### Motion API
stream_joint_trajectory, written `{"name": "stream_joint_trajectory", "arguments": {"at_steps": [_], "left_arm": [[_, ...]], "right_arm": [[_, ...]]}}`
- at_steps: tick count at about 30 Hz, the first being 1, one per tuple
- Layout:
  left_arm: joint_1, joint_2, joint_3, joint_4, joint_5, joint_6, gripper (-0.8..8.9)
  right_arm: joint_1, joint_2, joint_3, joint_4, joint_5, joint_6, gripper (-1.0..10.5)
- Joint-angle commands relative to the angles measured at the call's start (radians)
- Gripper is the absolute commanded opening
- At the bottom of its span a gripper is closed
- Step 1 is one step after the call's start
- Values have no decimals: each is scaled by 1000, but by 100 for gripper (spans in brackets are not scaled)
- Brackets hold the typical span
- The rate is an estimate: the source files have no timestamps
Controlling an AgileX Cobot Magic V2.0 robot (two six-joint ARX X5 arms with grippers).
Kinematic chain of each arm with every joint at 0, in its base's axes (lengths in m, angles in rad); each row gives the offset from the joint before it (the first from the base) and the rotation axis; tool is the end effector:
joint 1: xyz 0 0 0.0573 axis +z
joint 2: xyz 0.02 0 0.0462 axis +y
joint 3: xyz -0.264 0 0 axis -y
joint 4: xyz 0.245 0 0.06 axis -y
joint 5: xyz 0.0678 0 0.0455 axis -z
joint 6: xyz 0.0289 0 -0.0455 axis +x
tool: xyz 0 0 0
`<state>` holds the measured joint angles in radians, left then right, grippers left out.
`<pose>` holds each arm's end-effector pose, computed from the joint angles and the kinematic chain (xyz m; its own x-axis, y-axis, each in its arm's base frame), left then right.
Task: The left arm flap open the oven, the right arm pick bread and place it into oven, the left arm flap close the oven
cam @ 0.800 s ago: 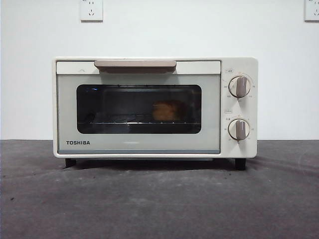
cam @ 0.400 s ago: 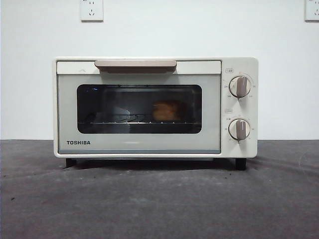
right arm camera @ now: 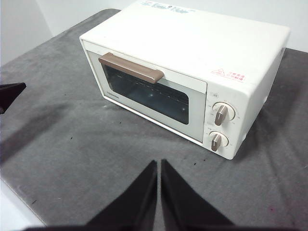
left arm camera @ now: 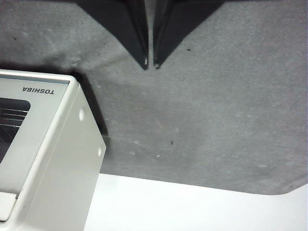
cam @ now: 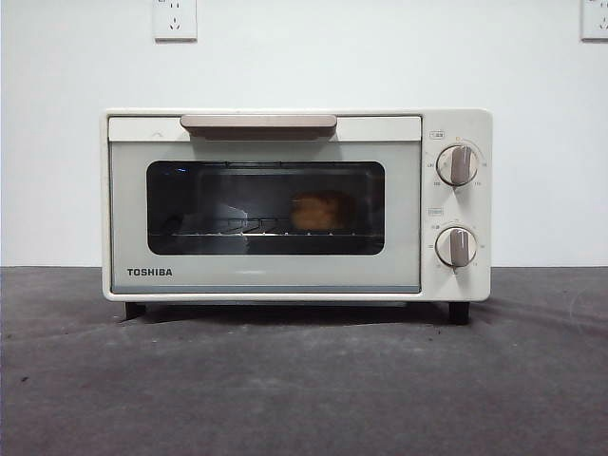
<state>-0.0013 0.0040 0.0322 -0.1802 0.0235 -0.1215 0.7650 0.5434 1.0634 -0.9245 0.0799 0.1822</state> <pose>0.0948 -0.0008 0.1568 0.9882 -0.0248 -0.1514 0.0060 0.9923 -0.1233 0.0490 0.0438 0.3758 0.7163 0.5770 -0.3923 -0.5754 0.8065 0.1357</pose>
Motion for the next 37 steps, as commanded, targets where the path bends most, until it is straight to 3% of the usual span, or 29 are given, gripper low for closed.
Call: {"name": "stream_joint_trajectory", "arguments": {"at_steps": [1,5,9,12,19,26,37], "left_arm": [[-1,-1,-20,-7,-5,8,25],[-1,-1,-20,-7,-5,8,25],[-1,-1,-20,-7,-5,8,25],[-1,-1,-20,-7,-5,8,25],[-1,-1,-20,-7,-5,8,25],[-1,-1,-20,-7,-5,8,25],[-1,-1,-20,-6,-5,8,25]], "right_arm": [[-11,-6,16,10,47,-18,8],[-148,-39,-4,50,44,-21,8],[-316,-104,-100,140,26,-106,8],[-426,-182,-241,230,25,-176,8],[-626,-375,-682,554,-39,-199,8],[-680,-501,-964,771,-65,-199,8],[-707,-540,-1054,742,-106,-190,8]]}}
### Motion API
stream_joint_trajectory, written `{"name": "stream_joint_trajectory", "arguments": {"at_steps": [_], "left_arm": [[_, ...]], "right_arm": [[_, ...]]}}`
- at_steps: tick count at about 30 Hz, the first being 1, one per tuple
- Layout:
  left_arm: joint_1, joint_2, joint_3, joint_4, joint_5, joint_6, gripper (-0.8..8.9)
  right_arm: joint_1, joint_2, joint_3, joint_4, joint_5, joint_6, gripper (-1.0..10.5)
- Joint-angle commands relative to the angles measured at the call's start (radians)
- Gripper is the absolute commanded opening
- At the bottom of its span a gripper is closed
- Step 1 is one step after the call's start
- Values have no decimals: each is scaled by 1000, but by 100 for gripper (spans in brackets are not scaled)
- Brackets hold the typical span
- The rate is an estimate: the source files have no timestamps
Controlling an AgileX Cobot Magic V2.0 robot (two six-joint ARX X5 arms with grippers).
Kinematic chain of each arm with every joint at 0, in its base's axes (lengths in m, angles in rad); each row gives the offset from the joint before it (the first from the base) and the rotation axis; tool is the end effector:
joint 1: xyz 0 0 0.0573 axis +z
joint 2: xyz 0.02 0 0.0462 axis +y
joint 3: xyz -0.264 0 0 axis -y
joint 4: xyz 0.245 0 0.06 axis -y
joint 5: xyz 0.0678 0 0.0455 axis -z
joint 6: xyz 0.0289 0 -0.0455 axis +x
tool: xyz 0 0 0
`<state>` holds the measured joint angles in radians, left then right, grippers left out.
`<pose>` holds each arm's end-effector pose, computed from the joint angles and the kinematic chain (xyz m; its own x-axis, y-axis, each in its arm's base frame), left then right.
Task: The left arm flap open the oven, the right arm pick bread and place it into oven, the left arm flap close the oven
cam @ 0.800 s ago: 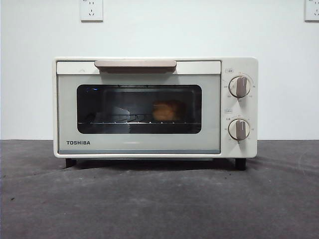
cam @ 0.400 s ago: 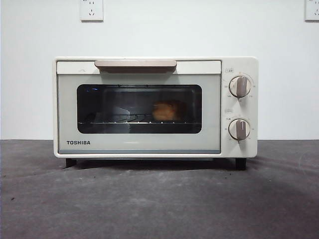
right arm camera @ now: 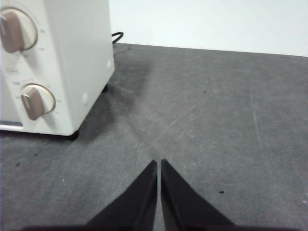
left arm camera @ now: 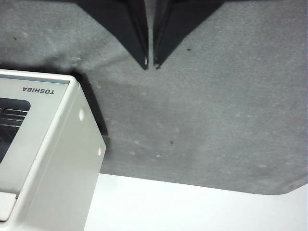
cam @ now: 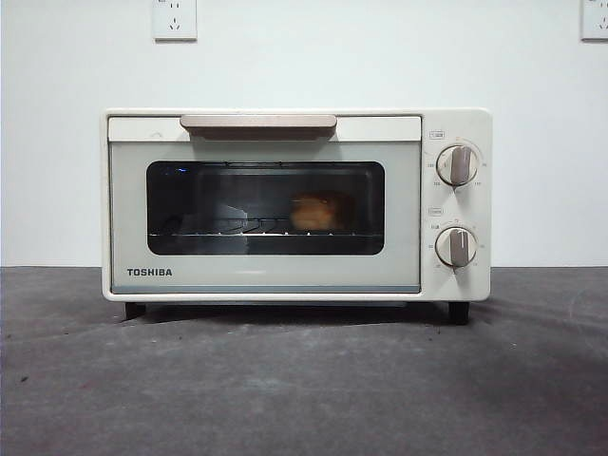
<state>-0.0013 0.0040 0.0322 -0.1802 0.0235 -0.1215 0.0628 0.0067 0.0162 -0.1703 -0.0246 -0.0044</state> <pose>0.0948 -0.0008 0.1568 0.9882 -0.0248 -0.1514 0.0060 0.9923 -0.1233 0.0956 0.0067 0.1521 0.9833 0.0865 -0.1601 -0.0877 0.9961 -0.0004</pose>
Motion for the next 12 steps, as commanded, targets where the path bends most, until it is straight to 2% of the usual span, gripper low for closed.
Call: {"name": "stream_joint_trajectory", "arguments": {"at_steps": [1,12], "left_arm": [[-1,-1,-20,-6,-5,8,25],[-1,-1,-20,-7,-5,8,25]], "right_arm": [[-9,-3,-7,-12,-2,-4,8],[-27,-3,-7,12,-1,-4,8]]}}
